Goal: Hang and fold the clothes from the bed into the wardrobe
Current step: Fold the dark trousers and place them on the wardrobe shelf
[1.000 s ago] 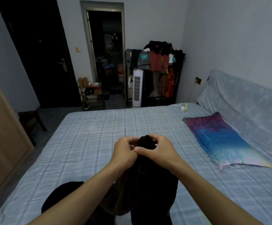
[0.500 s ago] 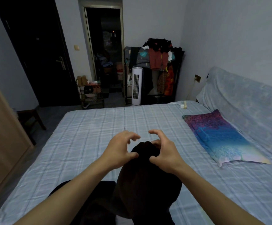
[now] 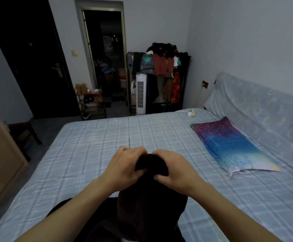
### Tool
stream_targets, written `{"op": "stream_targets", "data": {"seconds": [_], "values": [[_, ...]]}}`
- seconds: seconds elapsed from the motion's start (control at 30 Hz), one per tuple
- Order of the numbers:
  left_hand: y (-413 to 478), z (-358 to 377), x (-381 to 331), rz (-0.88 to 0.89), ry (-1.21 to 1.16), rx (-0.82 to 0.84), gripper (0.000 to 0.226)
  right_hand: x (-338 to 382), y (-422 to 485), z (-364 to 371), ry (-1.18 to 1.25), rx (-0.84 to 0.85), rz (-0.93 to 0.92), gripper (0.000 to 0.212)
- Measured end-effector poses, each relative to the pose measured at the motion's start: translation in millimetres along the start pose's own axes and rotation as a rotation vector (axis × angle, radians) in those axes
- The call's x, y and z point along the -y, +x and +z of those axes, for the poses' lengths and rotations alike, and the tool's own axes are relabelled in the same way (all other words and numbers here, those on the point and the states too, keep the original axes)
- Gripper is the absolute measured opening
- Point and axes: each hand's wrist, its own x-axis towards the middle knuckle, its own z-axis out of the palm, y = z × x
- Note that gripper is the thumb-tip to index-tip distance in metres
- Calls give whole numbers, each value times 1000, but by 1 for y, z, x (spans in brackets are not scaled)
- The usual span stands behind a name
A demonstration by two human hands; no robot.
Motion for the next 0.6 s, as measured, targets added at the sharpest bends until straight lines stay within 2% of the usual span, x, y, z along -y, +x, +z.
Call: {"op": "stream_targets", "data": {"seconds": [0.07, 0.13, 0.3, 0.4, 0.6], "values": [[-1, -5, 2, -19, 22, -39, 27, -3, -8, -3, -125, 68, 77, 68], [-2, -10, 2, -31, 41, -74, 29, -2, -14, -4, -121, 54, 141, 72], [-5, -28, -12, -25, 66, -179, 33, 9, -19, -2, -134, -219, 159, 55], [-10, -44, -21, -3, 52, -229, 38, 20, -21, -10, -137, -362, 131, 53], [-28, -70, -40, 88, -96, -269, 46, 51, -25, -43, -164, -536, -10, 50]]}}
